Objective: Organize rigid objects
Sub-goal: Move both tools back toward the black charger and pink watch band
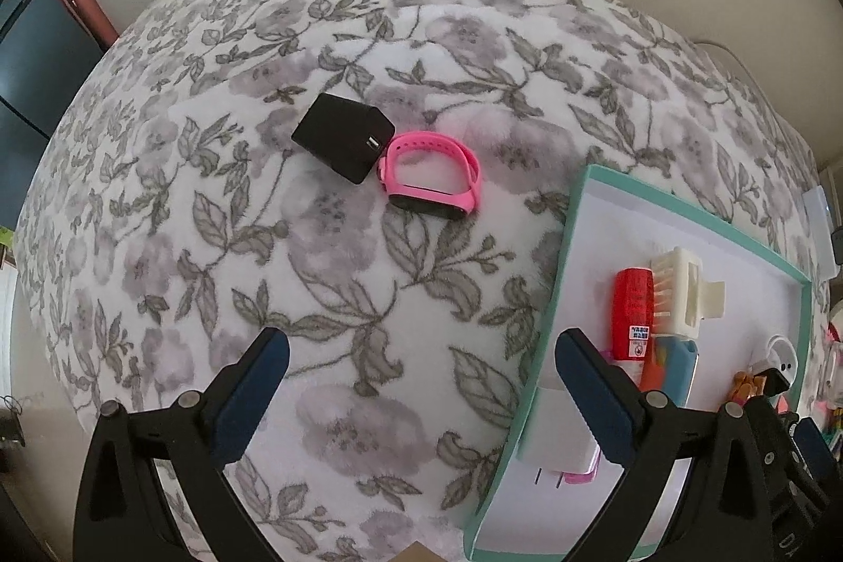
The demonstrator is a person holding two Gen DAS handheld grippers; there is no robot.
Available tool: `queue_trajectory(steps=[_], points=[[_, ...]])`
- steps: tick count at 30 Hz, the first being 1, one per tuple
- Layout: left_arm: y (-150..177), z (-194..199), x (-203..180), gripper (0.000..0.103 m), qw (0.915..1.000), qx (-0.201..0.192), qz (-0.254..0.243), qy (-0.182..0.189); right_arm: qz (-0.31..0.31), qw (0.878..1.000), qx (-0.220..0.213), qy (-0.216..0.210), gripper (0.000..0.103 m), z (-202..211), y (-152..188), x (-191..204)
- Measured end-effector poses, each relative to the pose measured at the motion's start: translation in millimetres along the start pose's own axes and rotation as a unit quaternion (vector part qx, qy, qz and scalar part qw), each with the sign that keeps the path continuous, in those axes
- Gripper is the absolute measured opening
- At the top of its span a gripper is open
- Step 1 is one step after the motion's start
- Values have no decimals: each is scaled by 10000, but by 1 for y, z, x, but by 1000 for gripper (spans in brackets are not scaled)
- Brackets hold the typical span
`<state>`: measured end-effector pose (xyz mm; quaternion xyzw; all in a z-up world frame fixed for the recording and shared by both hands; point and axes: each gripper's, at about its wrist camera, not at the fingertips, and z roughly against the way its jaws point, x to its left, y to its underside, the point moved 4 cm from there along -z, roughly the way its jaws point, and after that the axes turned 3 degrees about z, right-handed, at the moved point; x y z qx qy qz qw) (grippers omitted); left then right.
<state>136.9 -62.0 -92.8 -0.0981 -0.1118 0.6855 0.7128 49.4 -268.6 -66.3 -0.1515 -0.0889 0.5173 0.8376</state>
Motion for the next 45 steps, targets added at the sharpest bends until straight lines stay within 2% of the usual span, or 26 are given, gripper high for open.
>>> queue_trajectory(steps=[10, 26, 40, 45], points=[[-9, 3, 14, 101, 10000, -20, 83, 8, 273, 9993, -117, -204, 103, 5, -2, 33], [-30, 4, 102, 101, 9960, -122, 791, -386, 746, 9942, -231, -744, 103, 11, -1, 105], [-43, -3, 131, 101, 9944, -103, 997, -330, 882, 9890, -200, -1167, 103, 3, -3, 148], [-59, -7, 122, 101, 9966, -157, 809, -49, 871, 9882, -238, -1238, 103, -2, -14, 155]])
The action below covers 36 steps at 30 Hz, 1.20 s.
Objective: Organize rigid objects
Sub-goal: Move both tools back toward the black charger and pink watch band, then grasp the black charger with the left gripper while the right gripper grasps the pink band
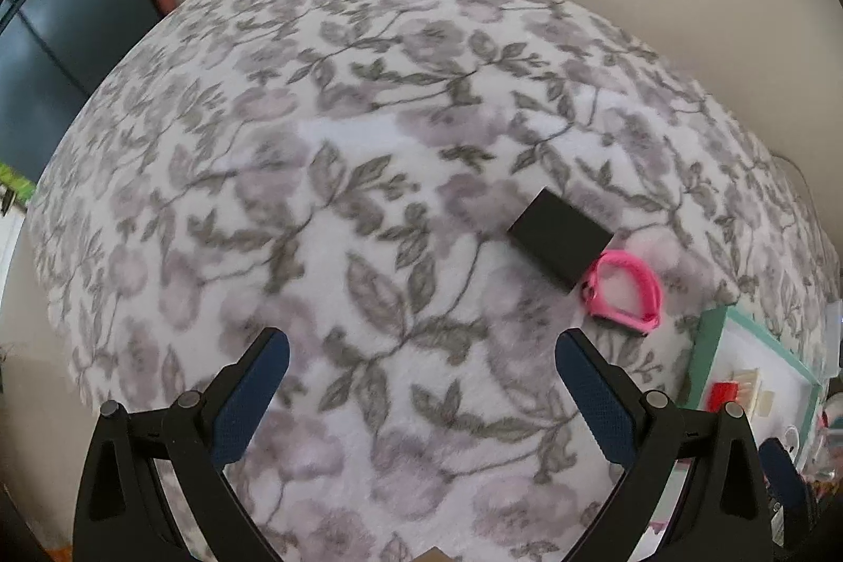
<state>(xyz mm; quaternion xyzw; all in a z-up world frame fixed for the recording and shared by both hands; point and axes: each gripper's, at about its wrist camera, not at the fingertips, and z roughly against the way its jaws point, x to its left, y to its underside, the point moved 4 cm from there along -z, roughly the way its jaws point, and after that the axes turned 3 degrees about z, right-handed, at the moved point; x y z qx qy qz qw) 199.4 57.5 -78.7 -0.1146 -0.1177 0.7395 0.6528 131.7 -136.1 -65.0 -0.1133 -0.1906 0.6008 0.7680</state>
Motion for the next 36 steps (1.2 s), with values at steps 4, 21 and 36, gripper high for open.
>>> queue_trajectory(steps=[4, 21, 36], points=[[-14, -7, -1, 101, 9999, -40, -1, 145, 55, 10000, 2, -55, 103, -13, -12, 7], [-44, -47, -3, 101, 9972, 75, 117, 736, 674, 9975, 194, -2, 97, -71, -39, 47], [-48, -55, -17, 101, 9960, 53, -30, 888, 816, 9959, 284, 267, 85, -106, -41, 48]])
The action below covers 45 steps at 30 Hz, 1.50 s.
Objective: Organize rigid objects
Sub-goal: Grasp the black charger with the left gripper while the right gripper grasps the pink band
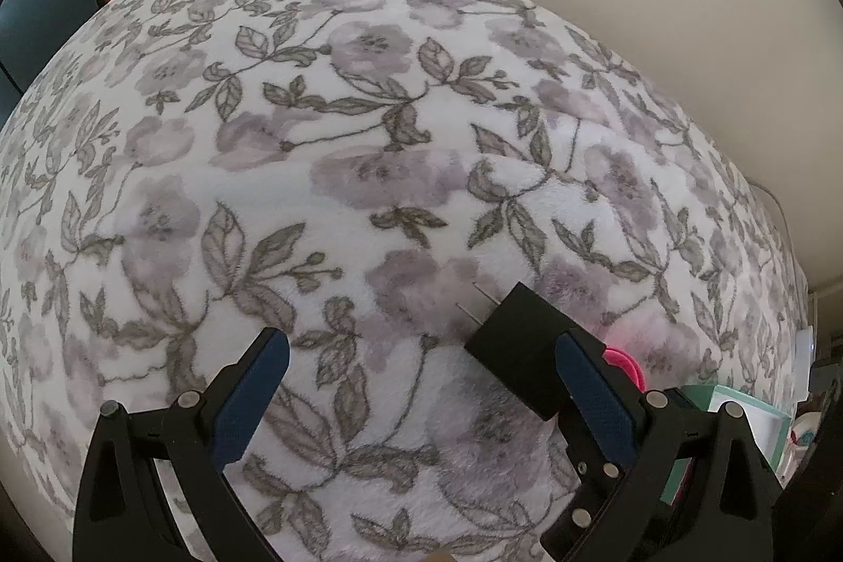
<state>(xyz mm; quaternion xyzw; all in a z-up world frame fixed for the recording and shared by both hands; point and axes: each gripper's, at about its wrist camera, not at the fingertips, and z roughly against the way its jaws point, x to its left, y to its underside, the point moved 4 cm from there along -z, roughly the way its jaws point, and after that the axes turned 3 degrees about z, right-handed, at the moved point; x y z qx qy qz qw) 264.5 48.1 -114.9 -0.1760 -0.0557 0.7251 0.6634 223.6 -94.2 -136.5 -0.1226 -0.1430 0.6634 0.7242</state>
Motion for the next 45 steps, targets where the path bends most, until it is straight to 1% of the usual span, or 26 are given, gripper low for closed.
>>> queue_trajectory(steps=[4, 12, 20, 22, 24, 28, 30, 32, 36, 39, 45], points=[[1, -2, -7, 101, 9999, 19, -100, 33, 2, 10000, -47, -60, 82, -1, -1, 2], [3, -8, -22, 101, 9995, 60, -229, 220, -77, 9991, -139, -389, 63, 3, 1, 4], [8, -18, -34, 101, 9985, 117, -483, 211, -216, 9981, -196, -551, 63, 7, 7, -5], [8, -20, -36, 98, 9984, 124, -513, 205, -220, 9981, -207, -544, 63, 8, 8, -5], [9, -21, -38, 89, 9981, 132, -561, 216, -249, 9978, -213, -570, 63, 8, 8, -6], [12, -23, -44, 77, 9972, 172, -677, 265, -260, 9977, -231, -575, 63, 9, 9, -7], [14, -26, -45, 60, 9970, 211, -694, 280, -250, 9978, -240, -565, 63, 9, 9, -7], [14, -28, -44, 59, 9971, 205, -703, 224, -265, 9977, -239, -573, 63, 9, 9, -7], [14, -27, -42, 59, 9972, 199, -661, 269, -255, 9978, -243, -555, 63, 8, 9, -7], [14, -26, -41, 59, 9975, 178, -648, 214, -243, 9980, -246, -538, 62, 8, 10, -7], [15, -22, -32, 59, 9984, 179, -503, 157, -204, 9981, -246, -519, 62, 11, 10, -6]])
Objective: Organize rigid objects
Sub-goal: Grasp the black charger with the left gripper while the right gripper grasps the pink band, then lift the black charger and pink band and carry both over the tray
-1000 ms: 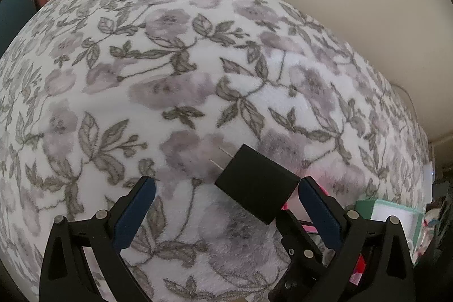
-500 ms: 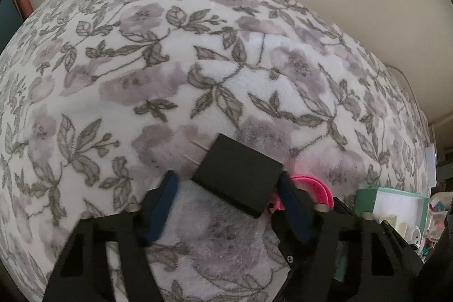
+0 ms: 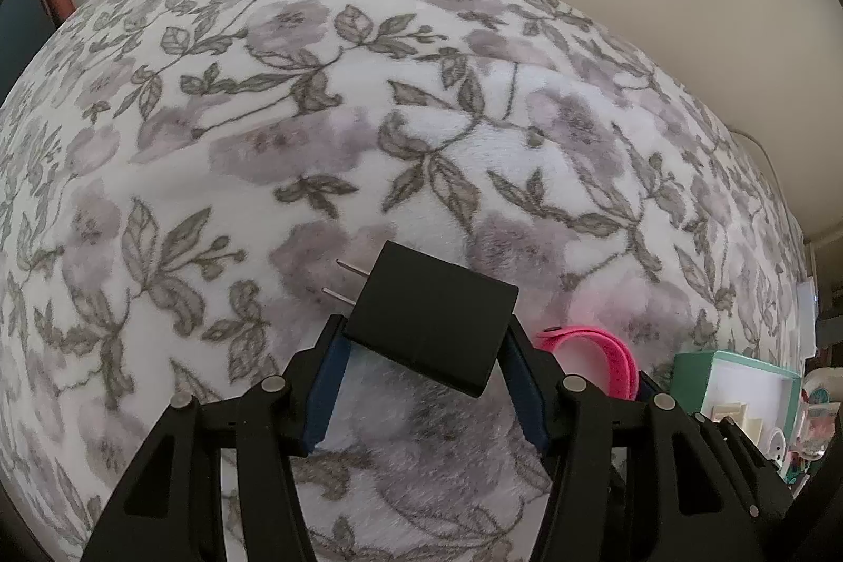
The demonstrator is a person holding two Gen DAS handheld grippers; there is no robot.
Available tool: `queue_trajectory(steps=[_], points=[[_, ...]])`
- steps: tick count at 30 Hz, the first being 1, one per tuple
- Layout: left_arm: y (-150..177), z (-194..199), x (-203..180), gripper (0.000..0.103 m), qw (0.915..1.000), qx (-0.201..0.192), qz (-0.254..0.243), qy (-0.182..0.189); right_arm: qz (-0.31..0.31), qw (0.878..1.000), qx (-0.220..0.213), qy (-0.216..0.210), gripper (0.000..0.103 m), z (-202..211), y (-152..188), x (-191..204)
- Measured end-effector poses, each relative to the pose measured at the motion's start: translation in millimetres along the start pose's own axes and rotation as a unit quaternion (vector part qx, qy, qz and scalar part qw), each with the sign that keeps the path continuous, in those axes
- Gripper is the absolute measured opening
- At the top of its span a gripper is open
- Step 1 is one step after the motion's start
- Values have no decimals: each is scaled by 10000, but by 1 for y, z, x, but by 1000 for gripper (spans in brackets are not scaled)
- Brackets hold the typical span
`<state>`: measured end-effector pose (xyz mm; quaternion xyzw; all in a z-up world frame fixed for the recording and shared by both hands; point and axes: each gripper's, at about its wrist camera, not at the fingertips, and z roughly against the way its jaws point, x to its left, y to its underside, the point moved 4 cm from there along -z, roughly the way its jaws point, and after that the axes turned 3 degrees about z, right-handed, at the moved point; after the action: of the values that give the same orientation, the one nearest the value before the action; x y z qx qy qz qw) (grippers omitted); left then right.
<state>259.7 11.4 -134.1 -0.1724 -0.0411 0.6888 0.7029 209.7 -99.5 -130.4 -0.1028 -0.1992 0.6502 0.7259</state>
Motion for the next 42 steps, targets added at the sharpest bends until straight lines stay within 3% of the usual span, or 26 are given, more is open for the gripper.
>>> queue_trajectory(steps=[3, 5, 6, 10, 20, 29, 42], points=[[2, 2, 4, 59, 10000, 8, 69, -37, 7, 10000, 13, -8, 59, 2, 1, 0], [3, 4, 6, 59, 9999, 15, 114, -56, 1, 10000, -9, -3, 45, 4, 1, -1], [3, 5, 7, 59, 9999, 12, 133, -70, -18, 10000, -26, 32, 26, 6, 1, -2], [6, 15, 10, 58, 9998, 22, 183, -62, -255, 9995, 40, -166, 26, 12, 4, -9], [11, 22, 15, 58, 9997, -1, 215, -150, -347, 9994, 72, -6, 26, 6, 7, -16], [14, 9, 18, 58, 9995, 102, 241, -188, -199, 9993, -21, 318, 10, 0, 5, -13], [16, 34, 10, 55, 9994, 11, 207, -269, -222, 9993, -140, 278, 10, 30, 10, -11]])
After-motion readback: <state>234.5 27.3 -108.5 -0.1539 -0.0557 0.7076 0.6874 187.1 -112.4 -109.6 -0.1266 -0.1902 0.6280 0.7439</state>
